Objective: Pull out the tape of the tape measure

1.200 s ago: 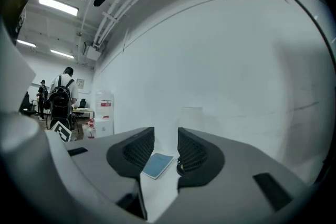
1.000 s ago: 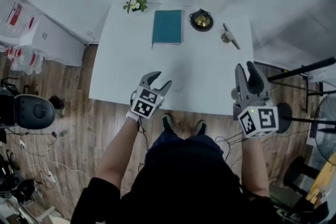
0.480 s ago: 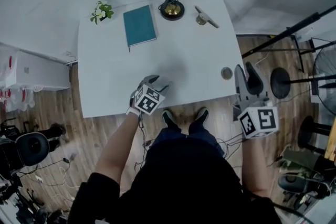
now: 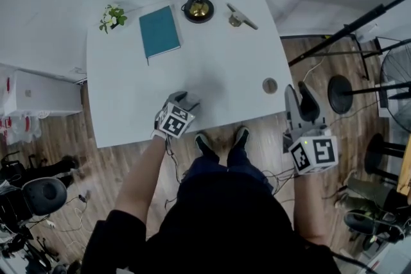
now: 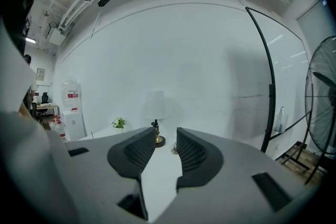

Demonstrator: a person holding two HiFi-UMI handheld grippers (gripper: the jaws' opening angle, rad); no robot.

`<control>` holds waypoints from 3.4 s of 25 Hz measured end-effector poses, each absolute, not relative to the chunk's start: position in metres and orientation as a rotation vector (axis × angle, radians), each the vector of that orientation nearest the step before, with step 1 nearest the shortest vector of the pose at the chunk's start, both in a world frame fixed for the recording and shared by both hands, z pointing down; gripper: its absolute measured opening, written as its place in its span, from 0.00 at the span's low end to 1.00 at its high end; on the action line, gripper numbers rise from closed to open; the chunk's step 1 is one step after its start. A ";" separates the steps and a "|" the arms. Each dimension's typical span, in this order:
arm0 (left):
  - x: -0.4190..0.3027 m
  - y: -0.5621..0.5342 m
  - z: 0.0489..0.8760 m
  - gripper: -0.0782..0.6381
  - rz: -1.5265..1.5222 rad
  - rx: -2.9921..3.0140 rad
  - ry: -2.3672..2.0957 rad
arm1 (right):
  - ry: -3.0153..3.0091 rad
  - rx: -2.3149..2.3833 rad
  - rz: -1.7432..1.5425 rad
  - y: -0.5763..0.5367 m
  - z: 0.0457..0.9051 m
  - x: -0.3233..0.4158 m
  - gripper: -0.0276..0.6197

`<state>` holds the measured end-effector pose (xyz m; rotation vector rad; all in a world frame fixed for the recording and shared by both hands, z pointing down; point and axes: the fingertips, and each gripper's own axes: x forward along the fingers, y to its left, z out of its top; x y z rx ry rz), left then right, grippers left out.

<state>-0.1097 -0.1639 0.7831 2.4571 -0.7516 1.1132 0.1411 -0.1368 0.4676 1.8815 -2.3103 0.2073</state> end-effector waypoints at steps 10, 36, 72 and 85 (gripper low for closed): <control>-0.106 -0.183 0.710 0.41 1.085 2.531 -0.995 | -2.453 1.774 0.186 -0.174 0.454 0.143 0.23; -0.035 -0.209 0.290 0.41 0.500 3.273 -1.849 | -3.160 1.365 0.466 -0.217 0.292 0.071 0.17; -0.009 -0.230 0.321 0.41 0.923 3.469 -1.629 | -1.980 1.029 -1.191 -0.232 0.331 0.007 0.18; -0.025 -0.233 0.325 0.41 0.788 3.332 -1.667 | -2.093 1.047 -1.056 -0.228 0.345 0.012 0.06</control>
